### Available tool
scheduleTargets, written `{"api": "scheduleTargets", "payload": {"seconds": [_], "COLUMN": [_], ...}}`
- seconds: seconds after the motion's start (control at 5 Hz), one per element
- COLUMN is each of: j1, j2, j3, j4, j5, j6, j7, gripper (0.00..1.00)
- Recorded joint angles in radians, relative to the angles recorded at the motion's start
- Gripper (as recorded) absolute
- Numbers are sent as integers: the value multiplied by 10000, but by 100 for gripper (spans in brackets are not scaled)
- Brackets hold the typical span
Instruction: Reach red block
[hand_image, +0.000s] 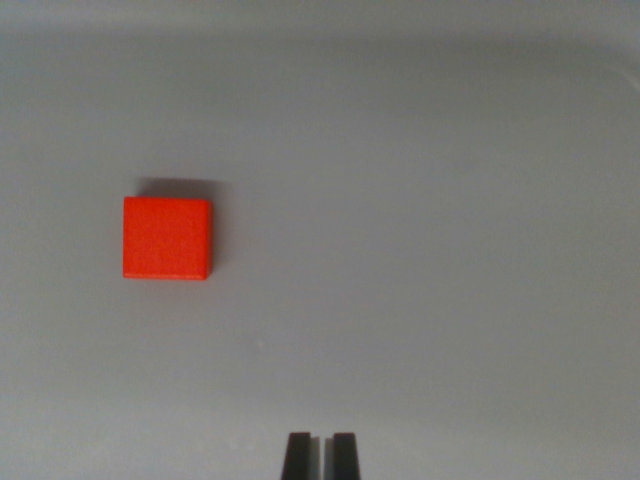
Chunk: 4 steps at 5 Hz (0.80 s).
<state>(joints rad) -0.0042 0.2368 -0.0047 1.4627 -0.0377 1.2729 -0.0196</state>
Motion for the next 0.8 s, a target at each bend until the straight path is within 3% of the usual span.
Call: {"api": "scheduleTargets", "payload": {"seconds": [0.2,0.4,0.6,0.8], "j1": [58,58,121,121], "j2": [320,320,662,662], "j3": [52,52,107,107], "j4": [-92,-92,-190,-190], "j5": [13,13,27,27], "j6": [-444,-444,-917,-917], "j7": [-50,-50,-103,-103], "gripper": [0,0,0,0]}}
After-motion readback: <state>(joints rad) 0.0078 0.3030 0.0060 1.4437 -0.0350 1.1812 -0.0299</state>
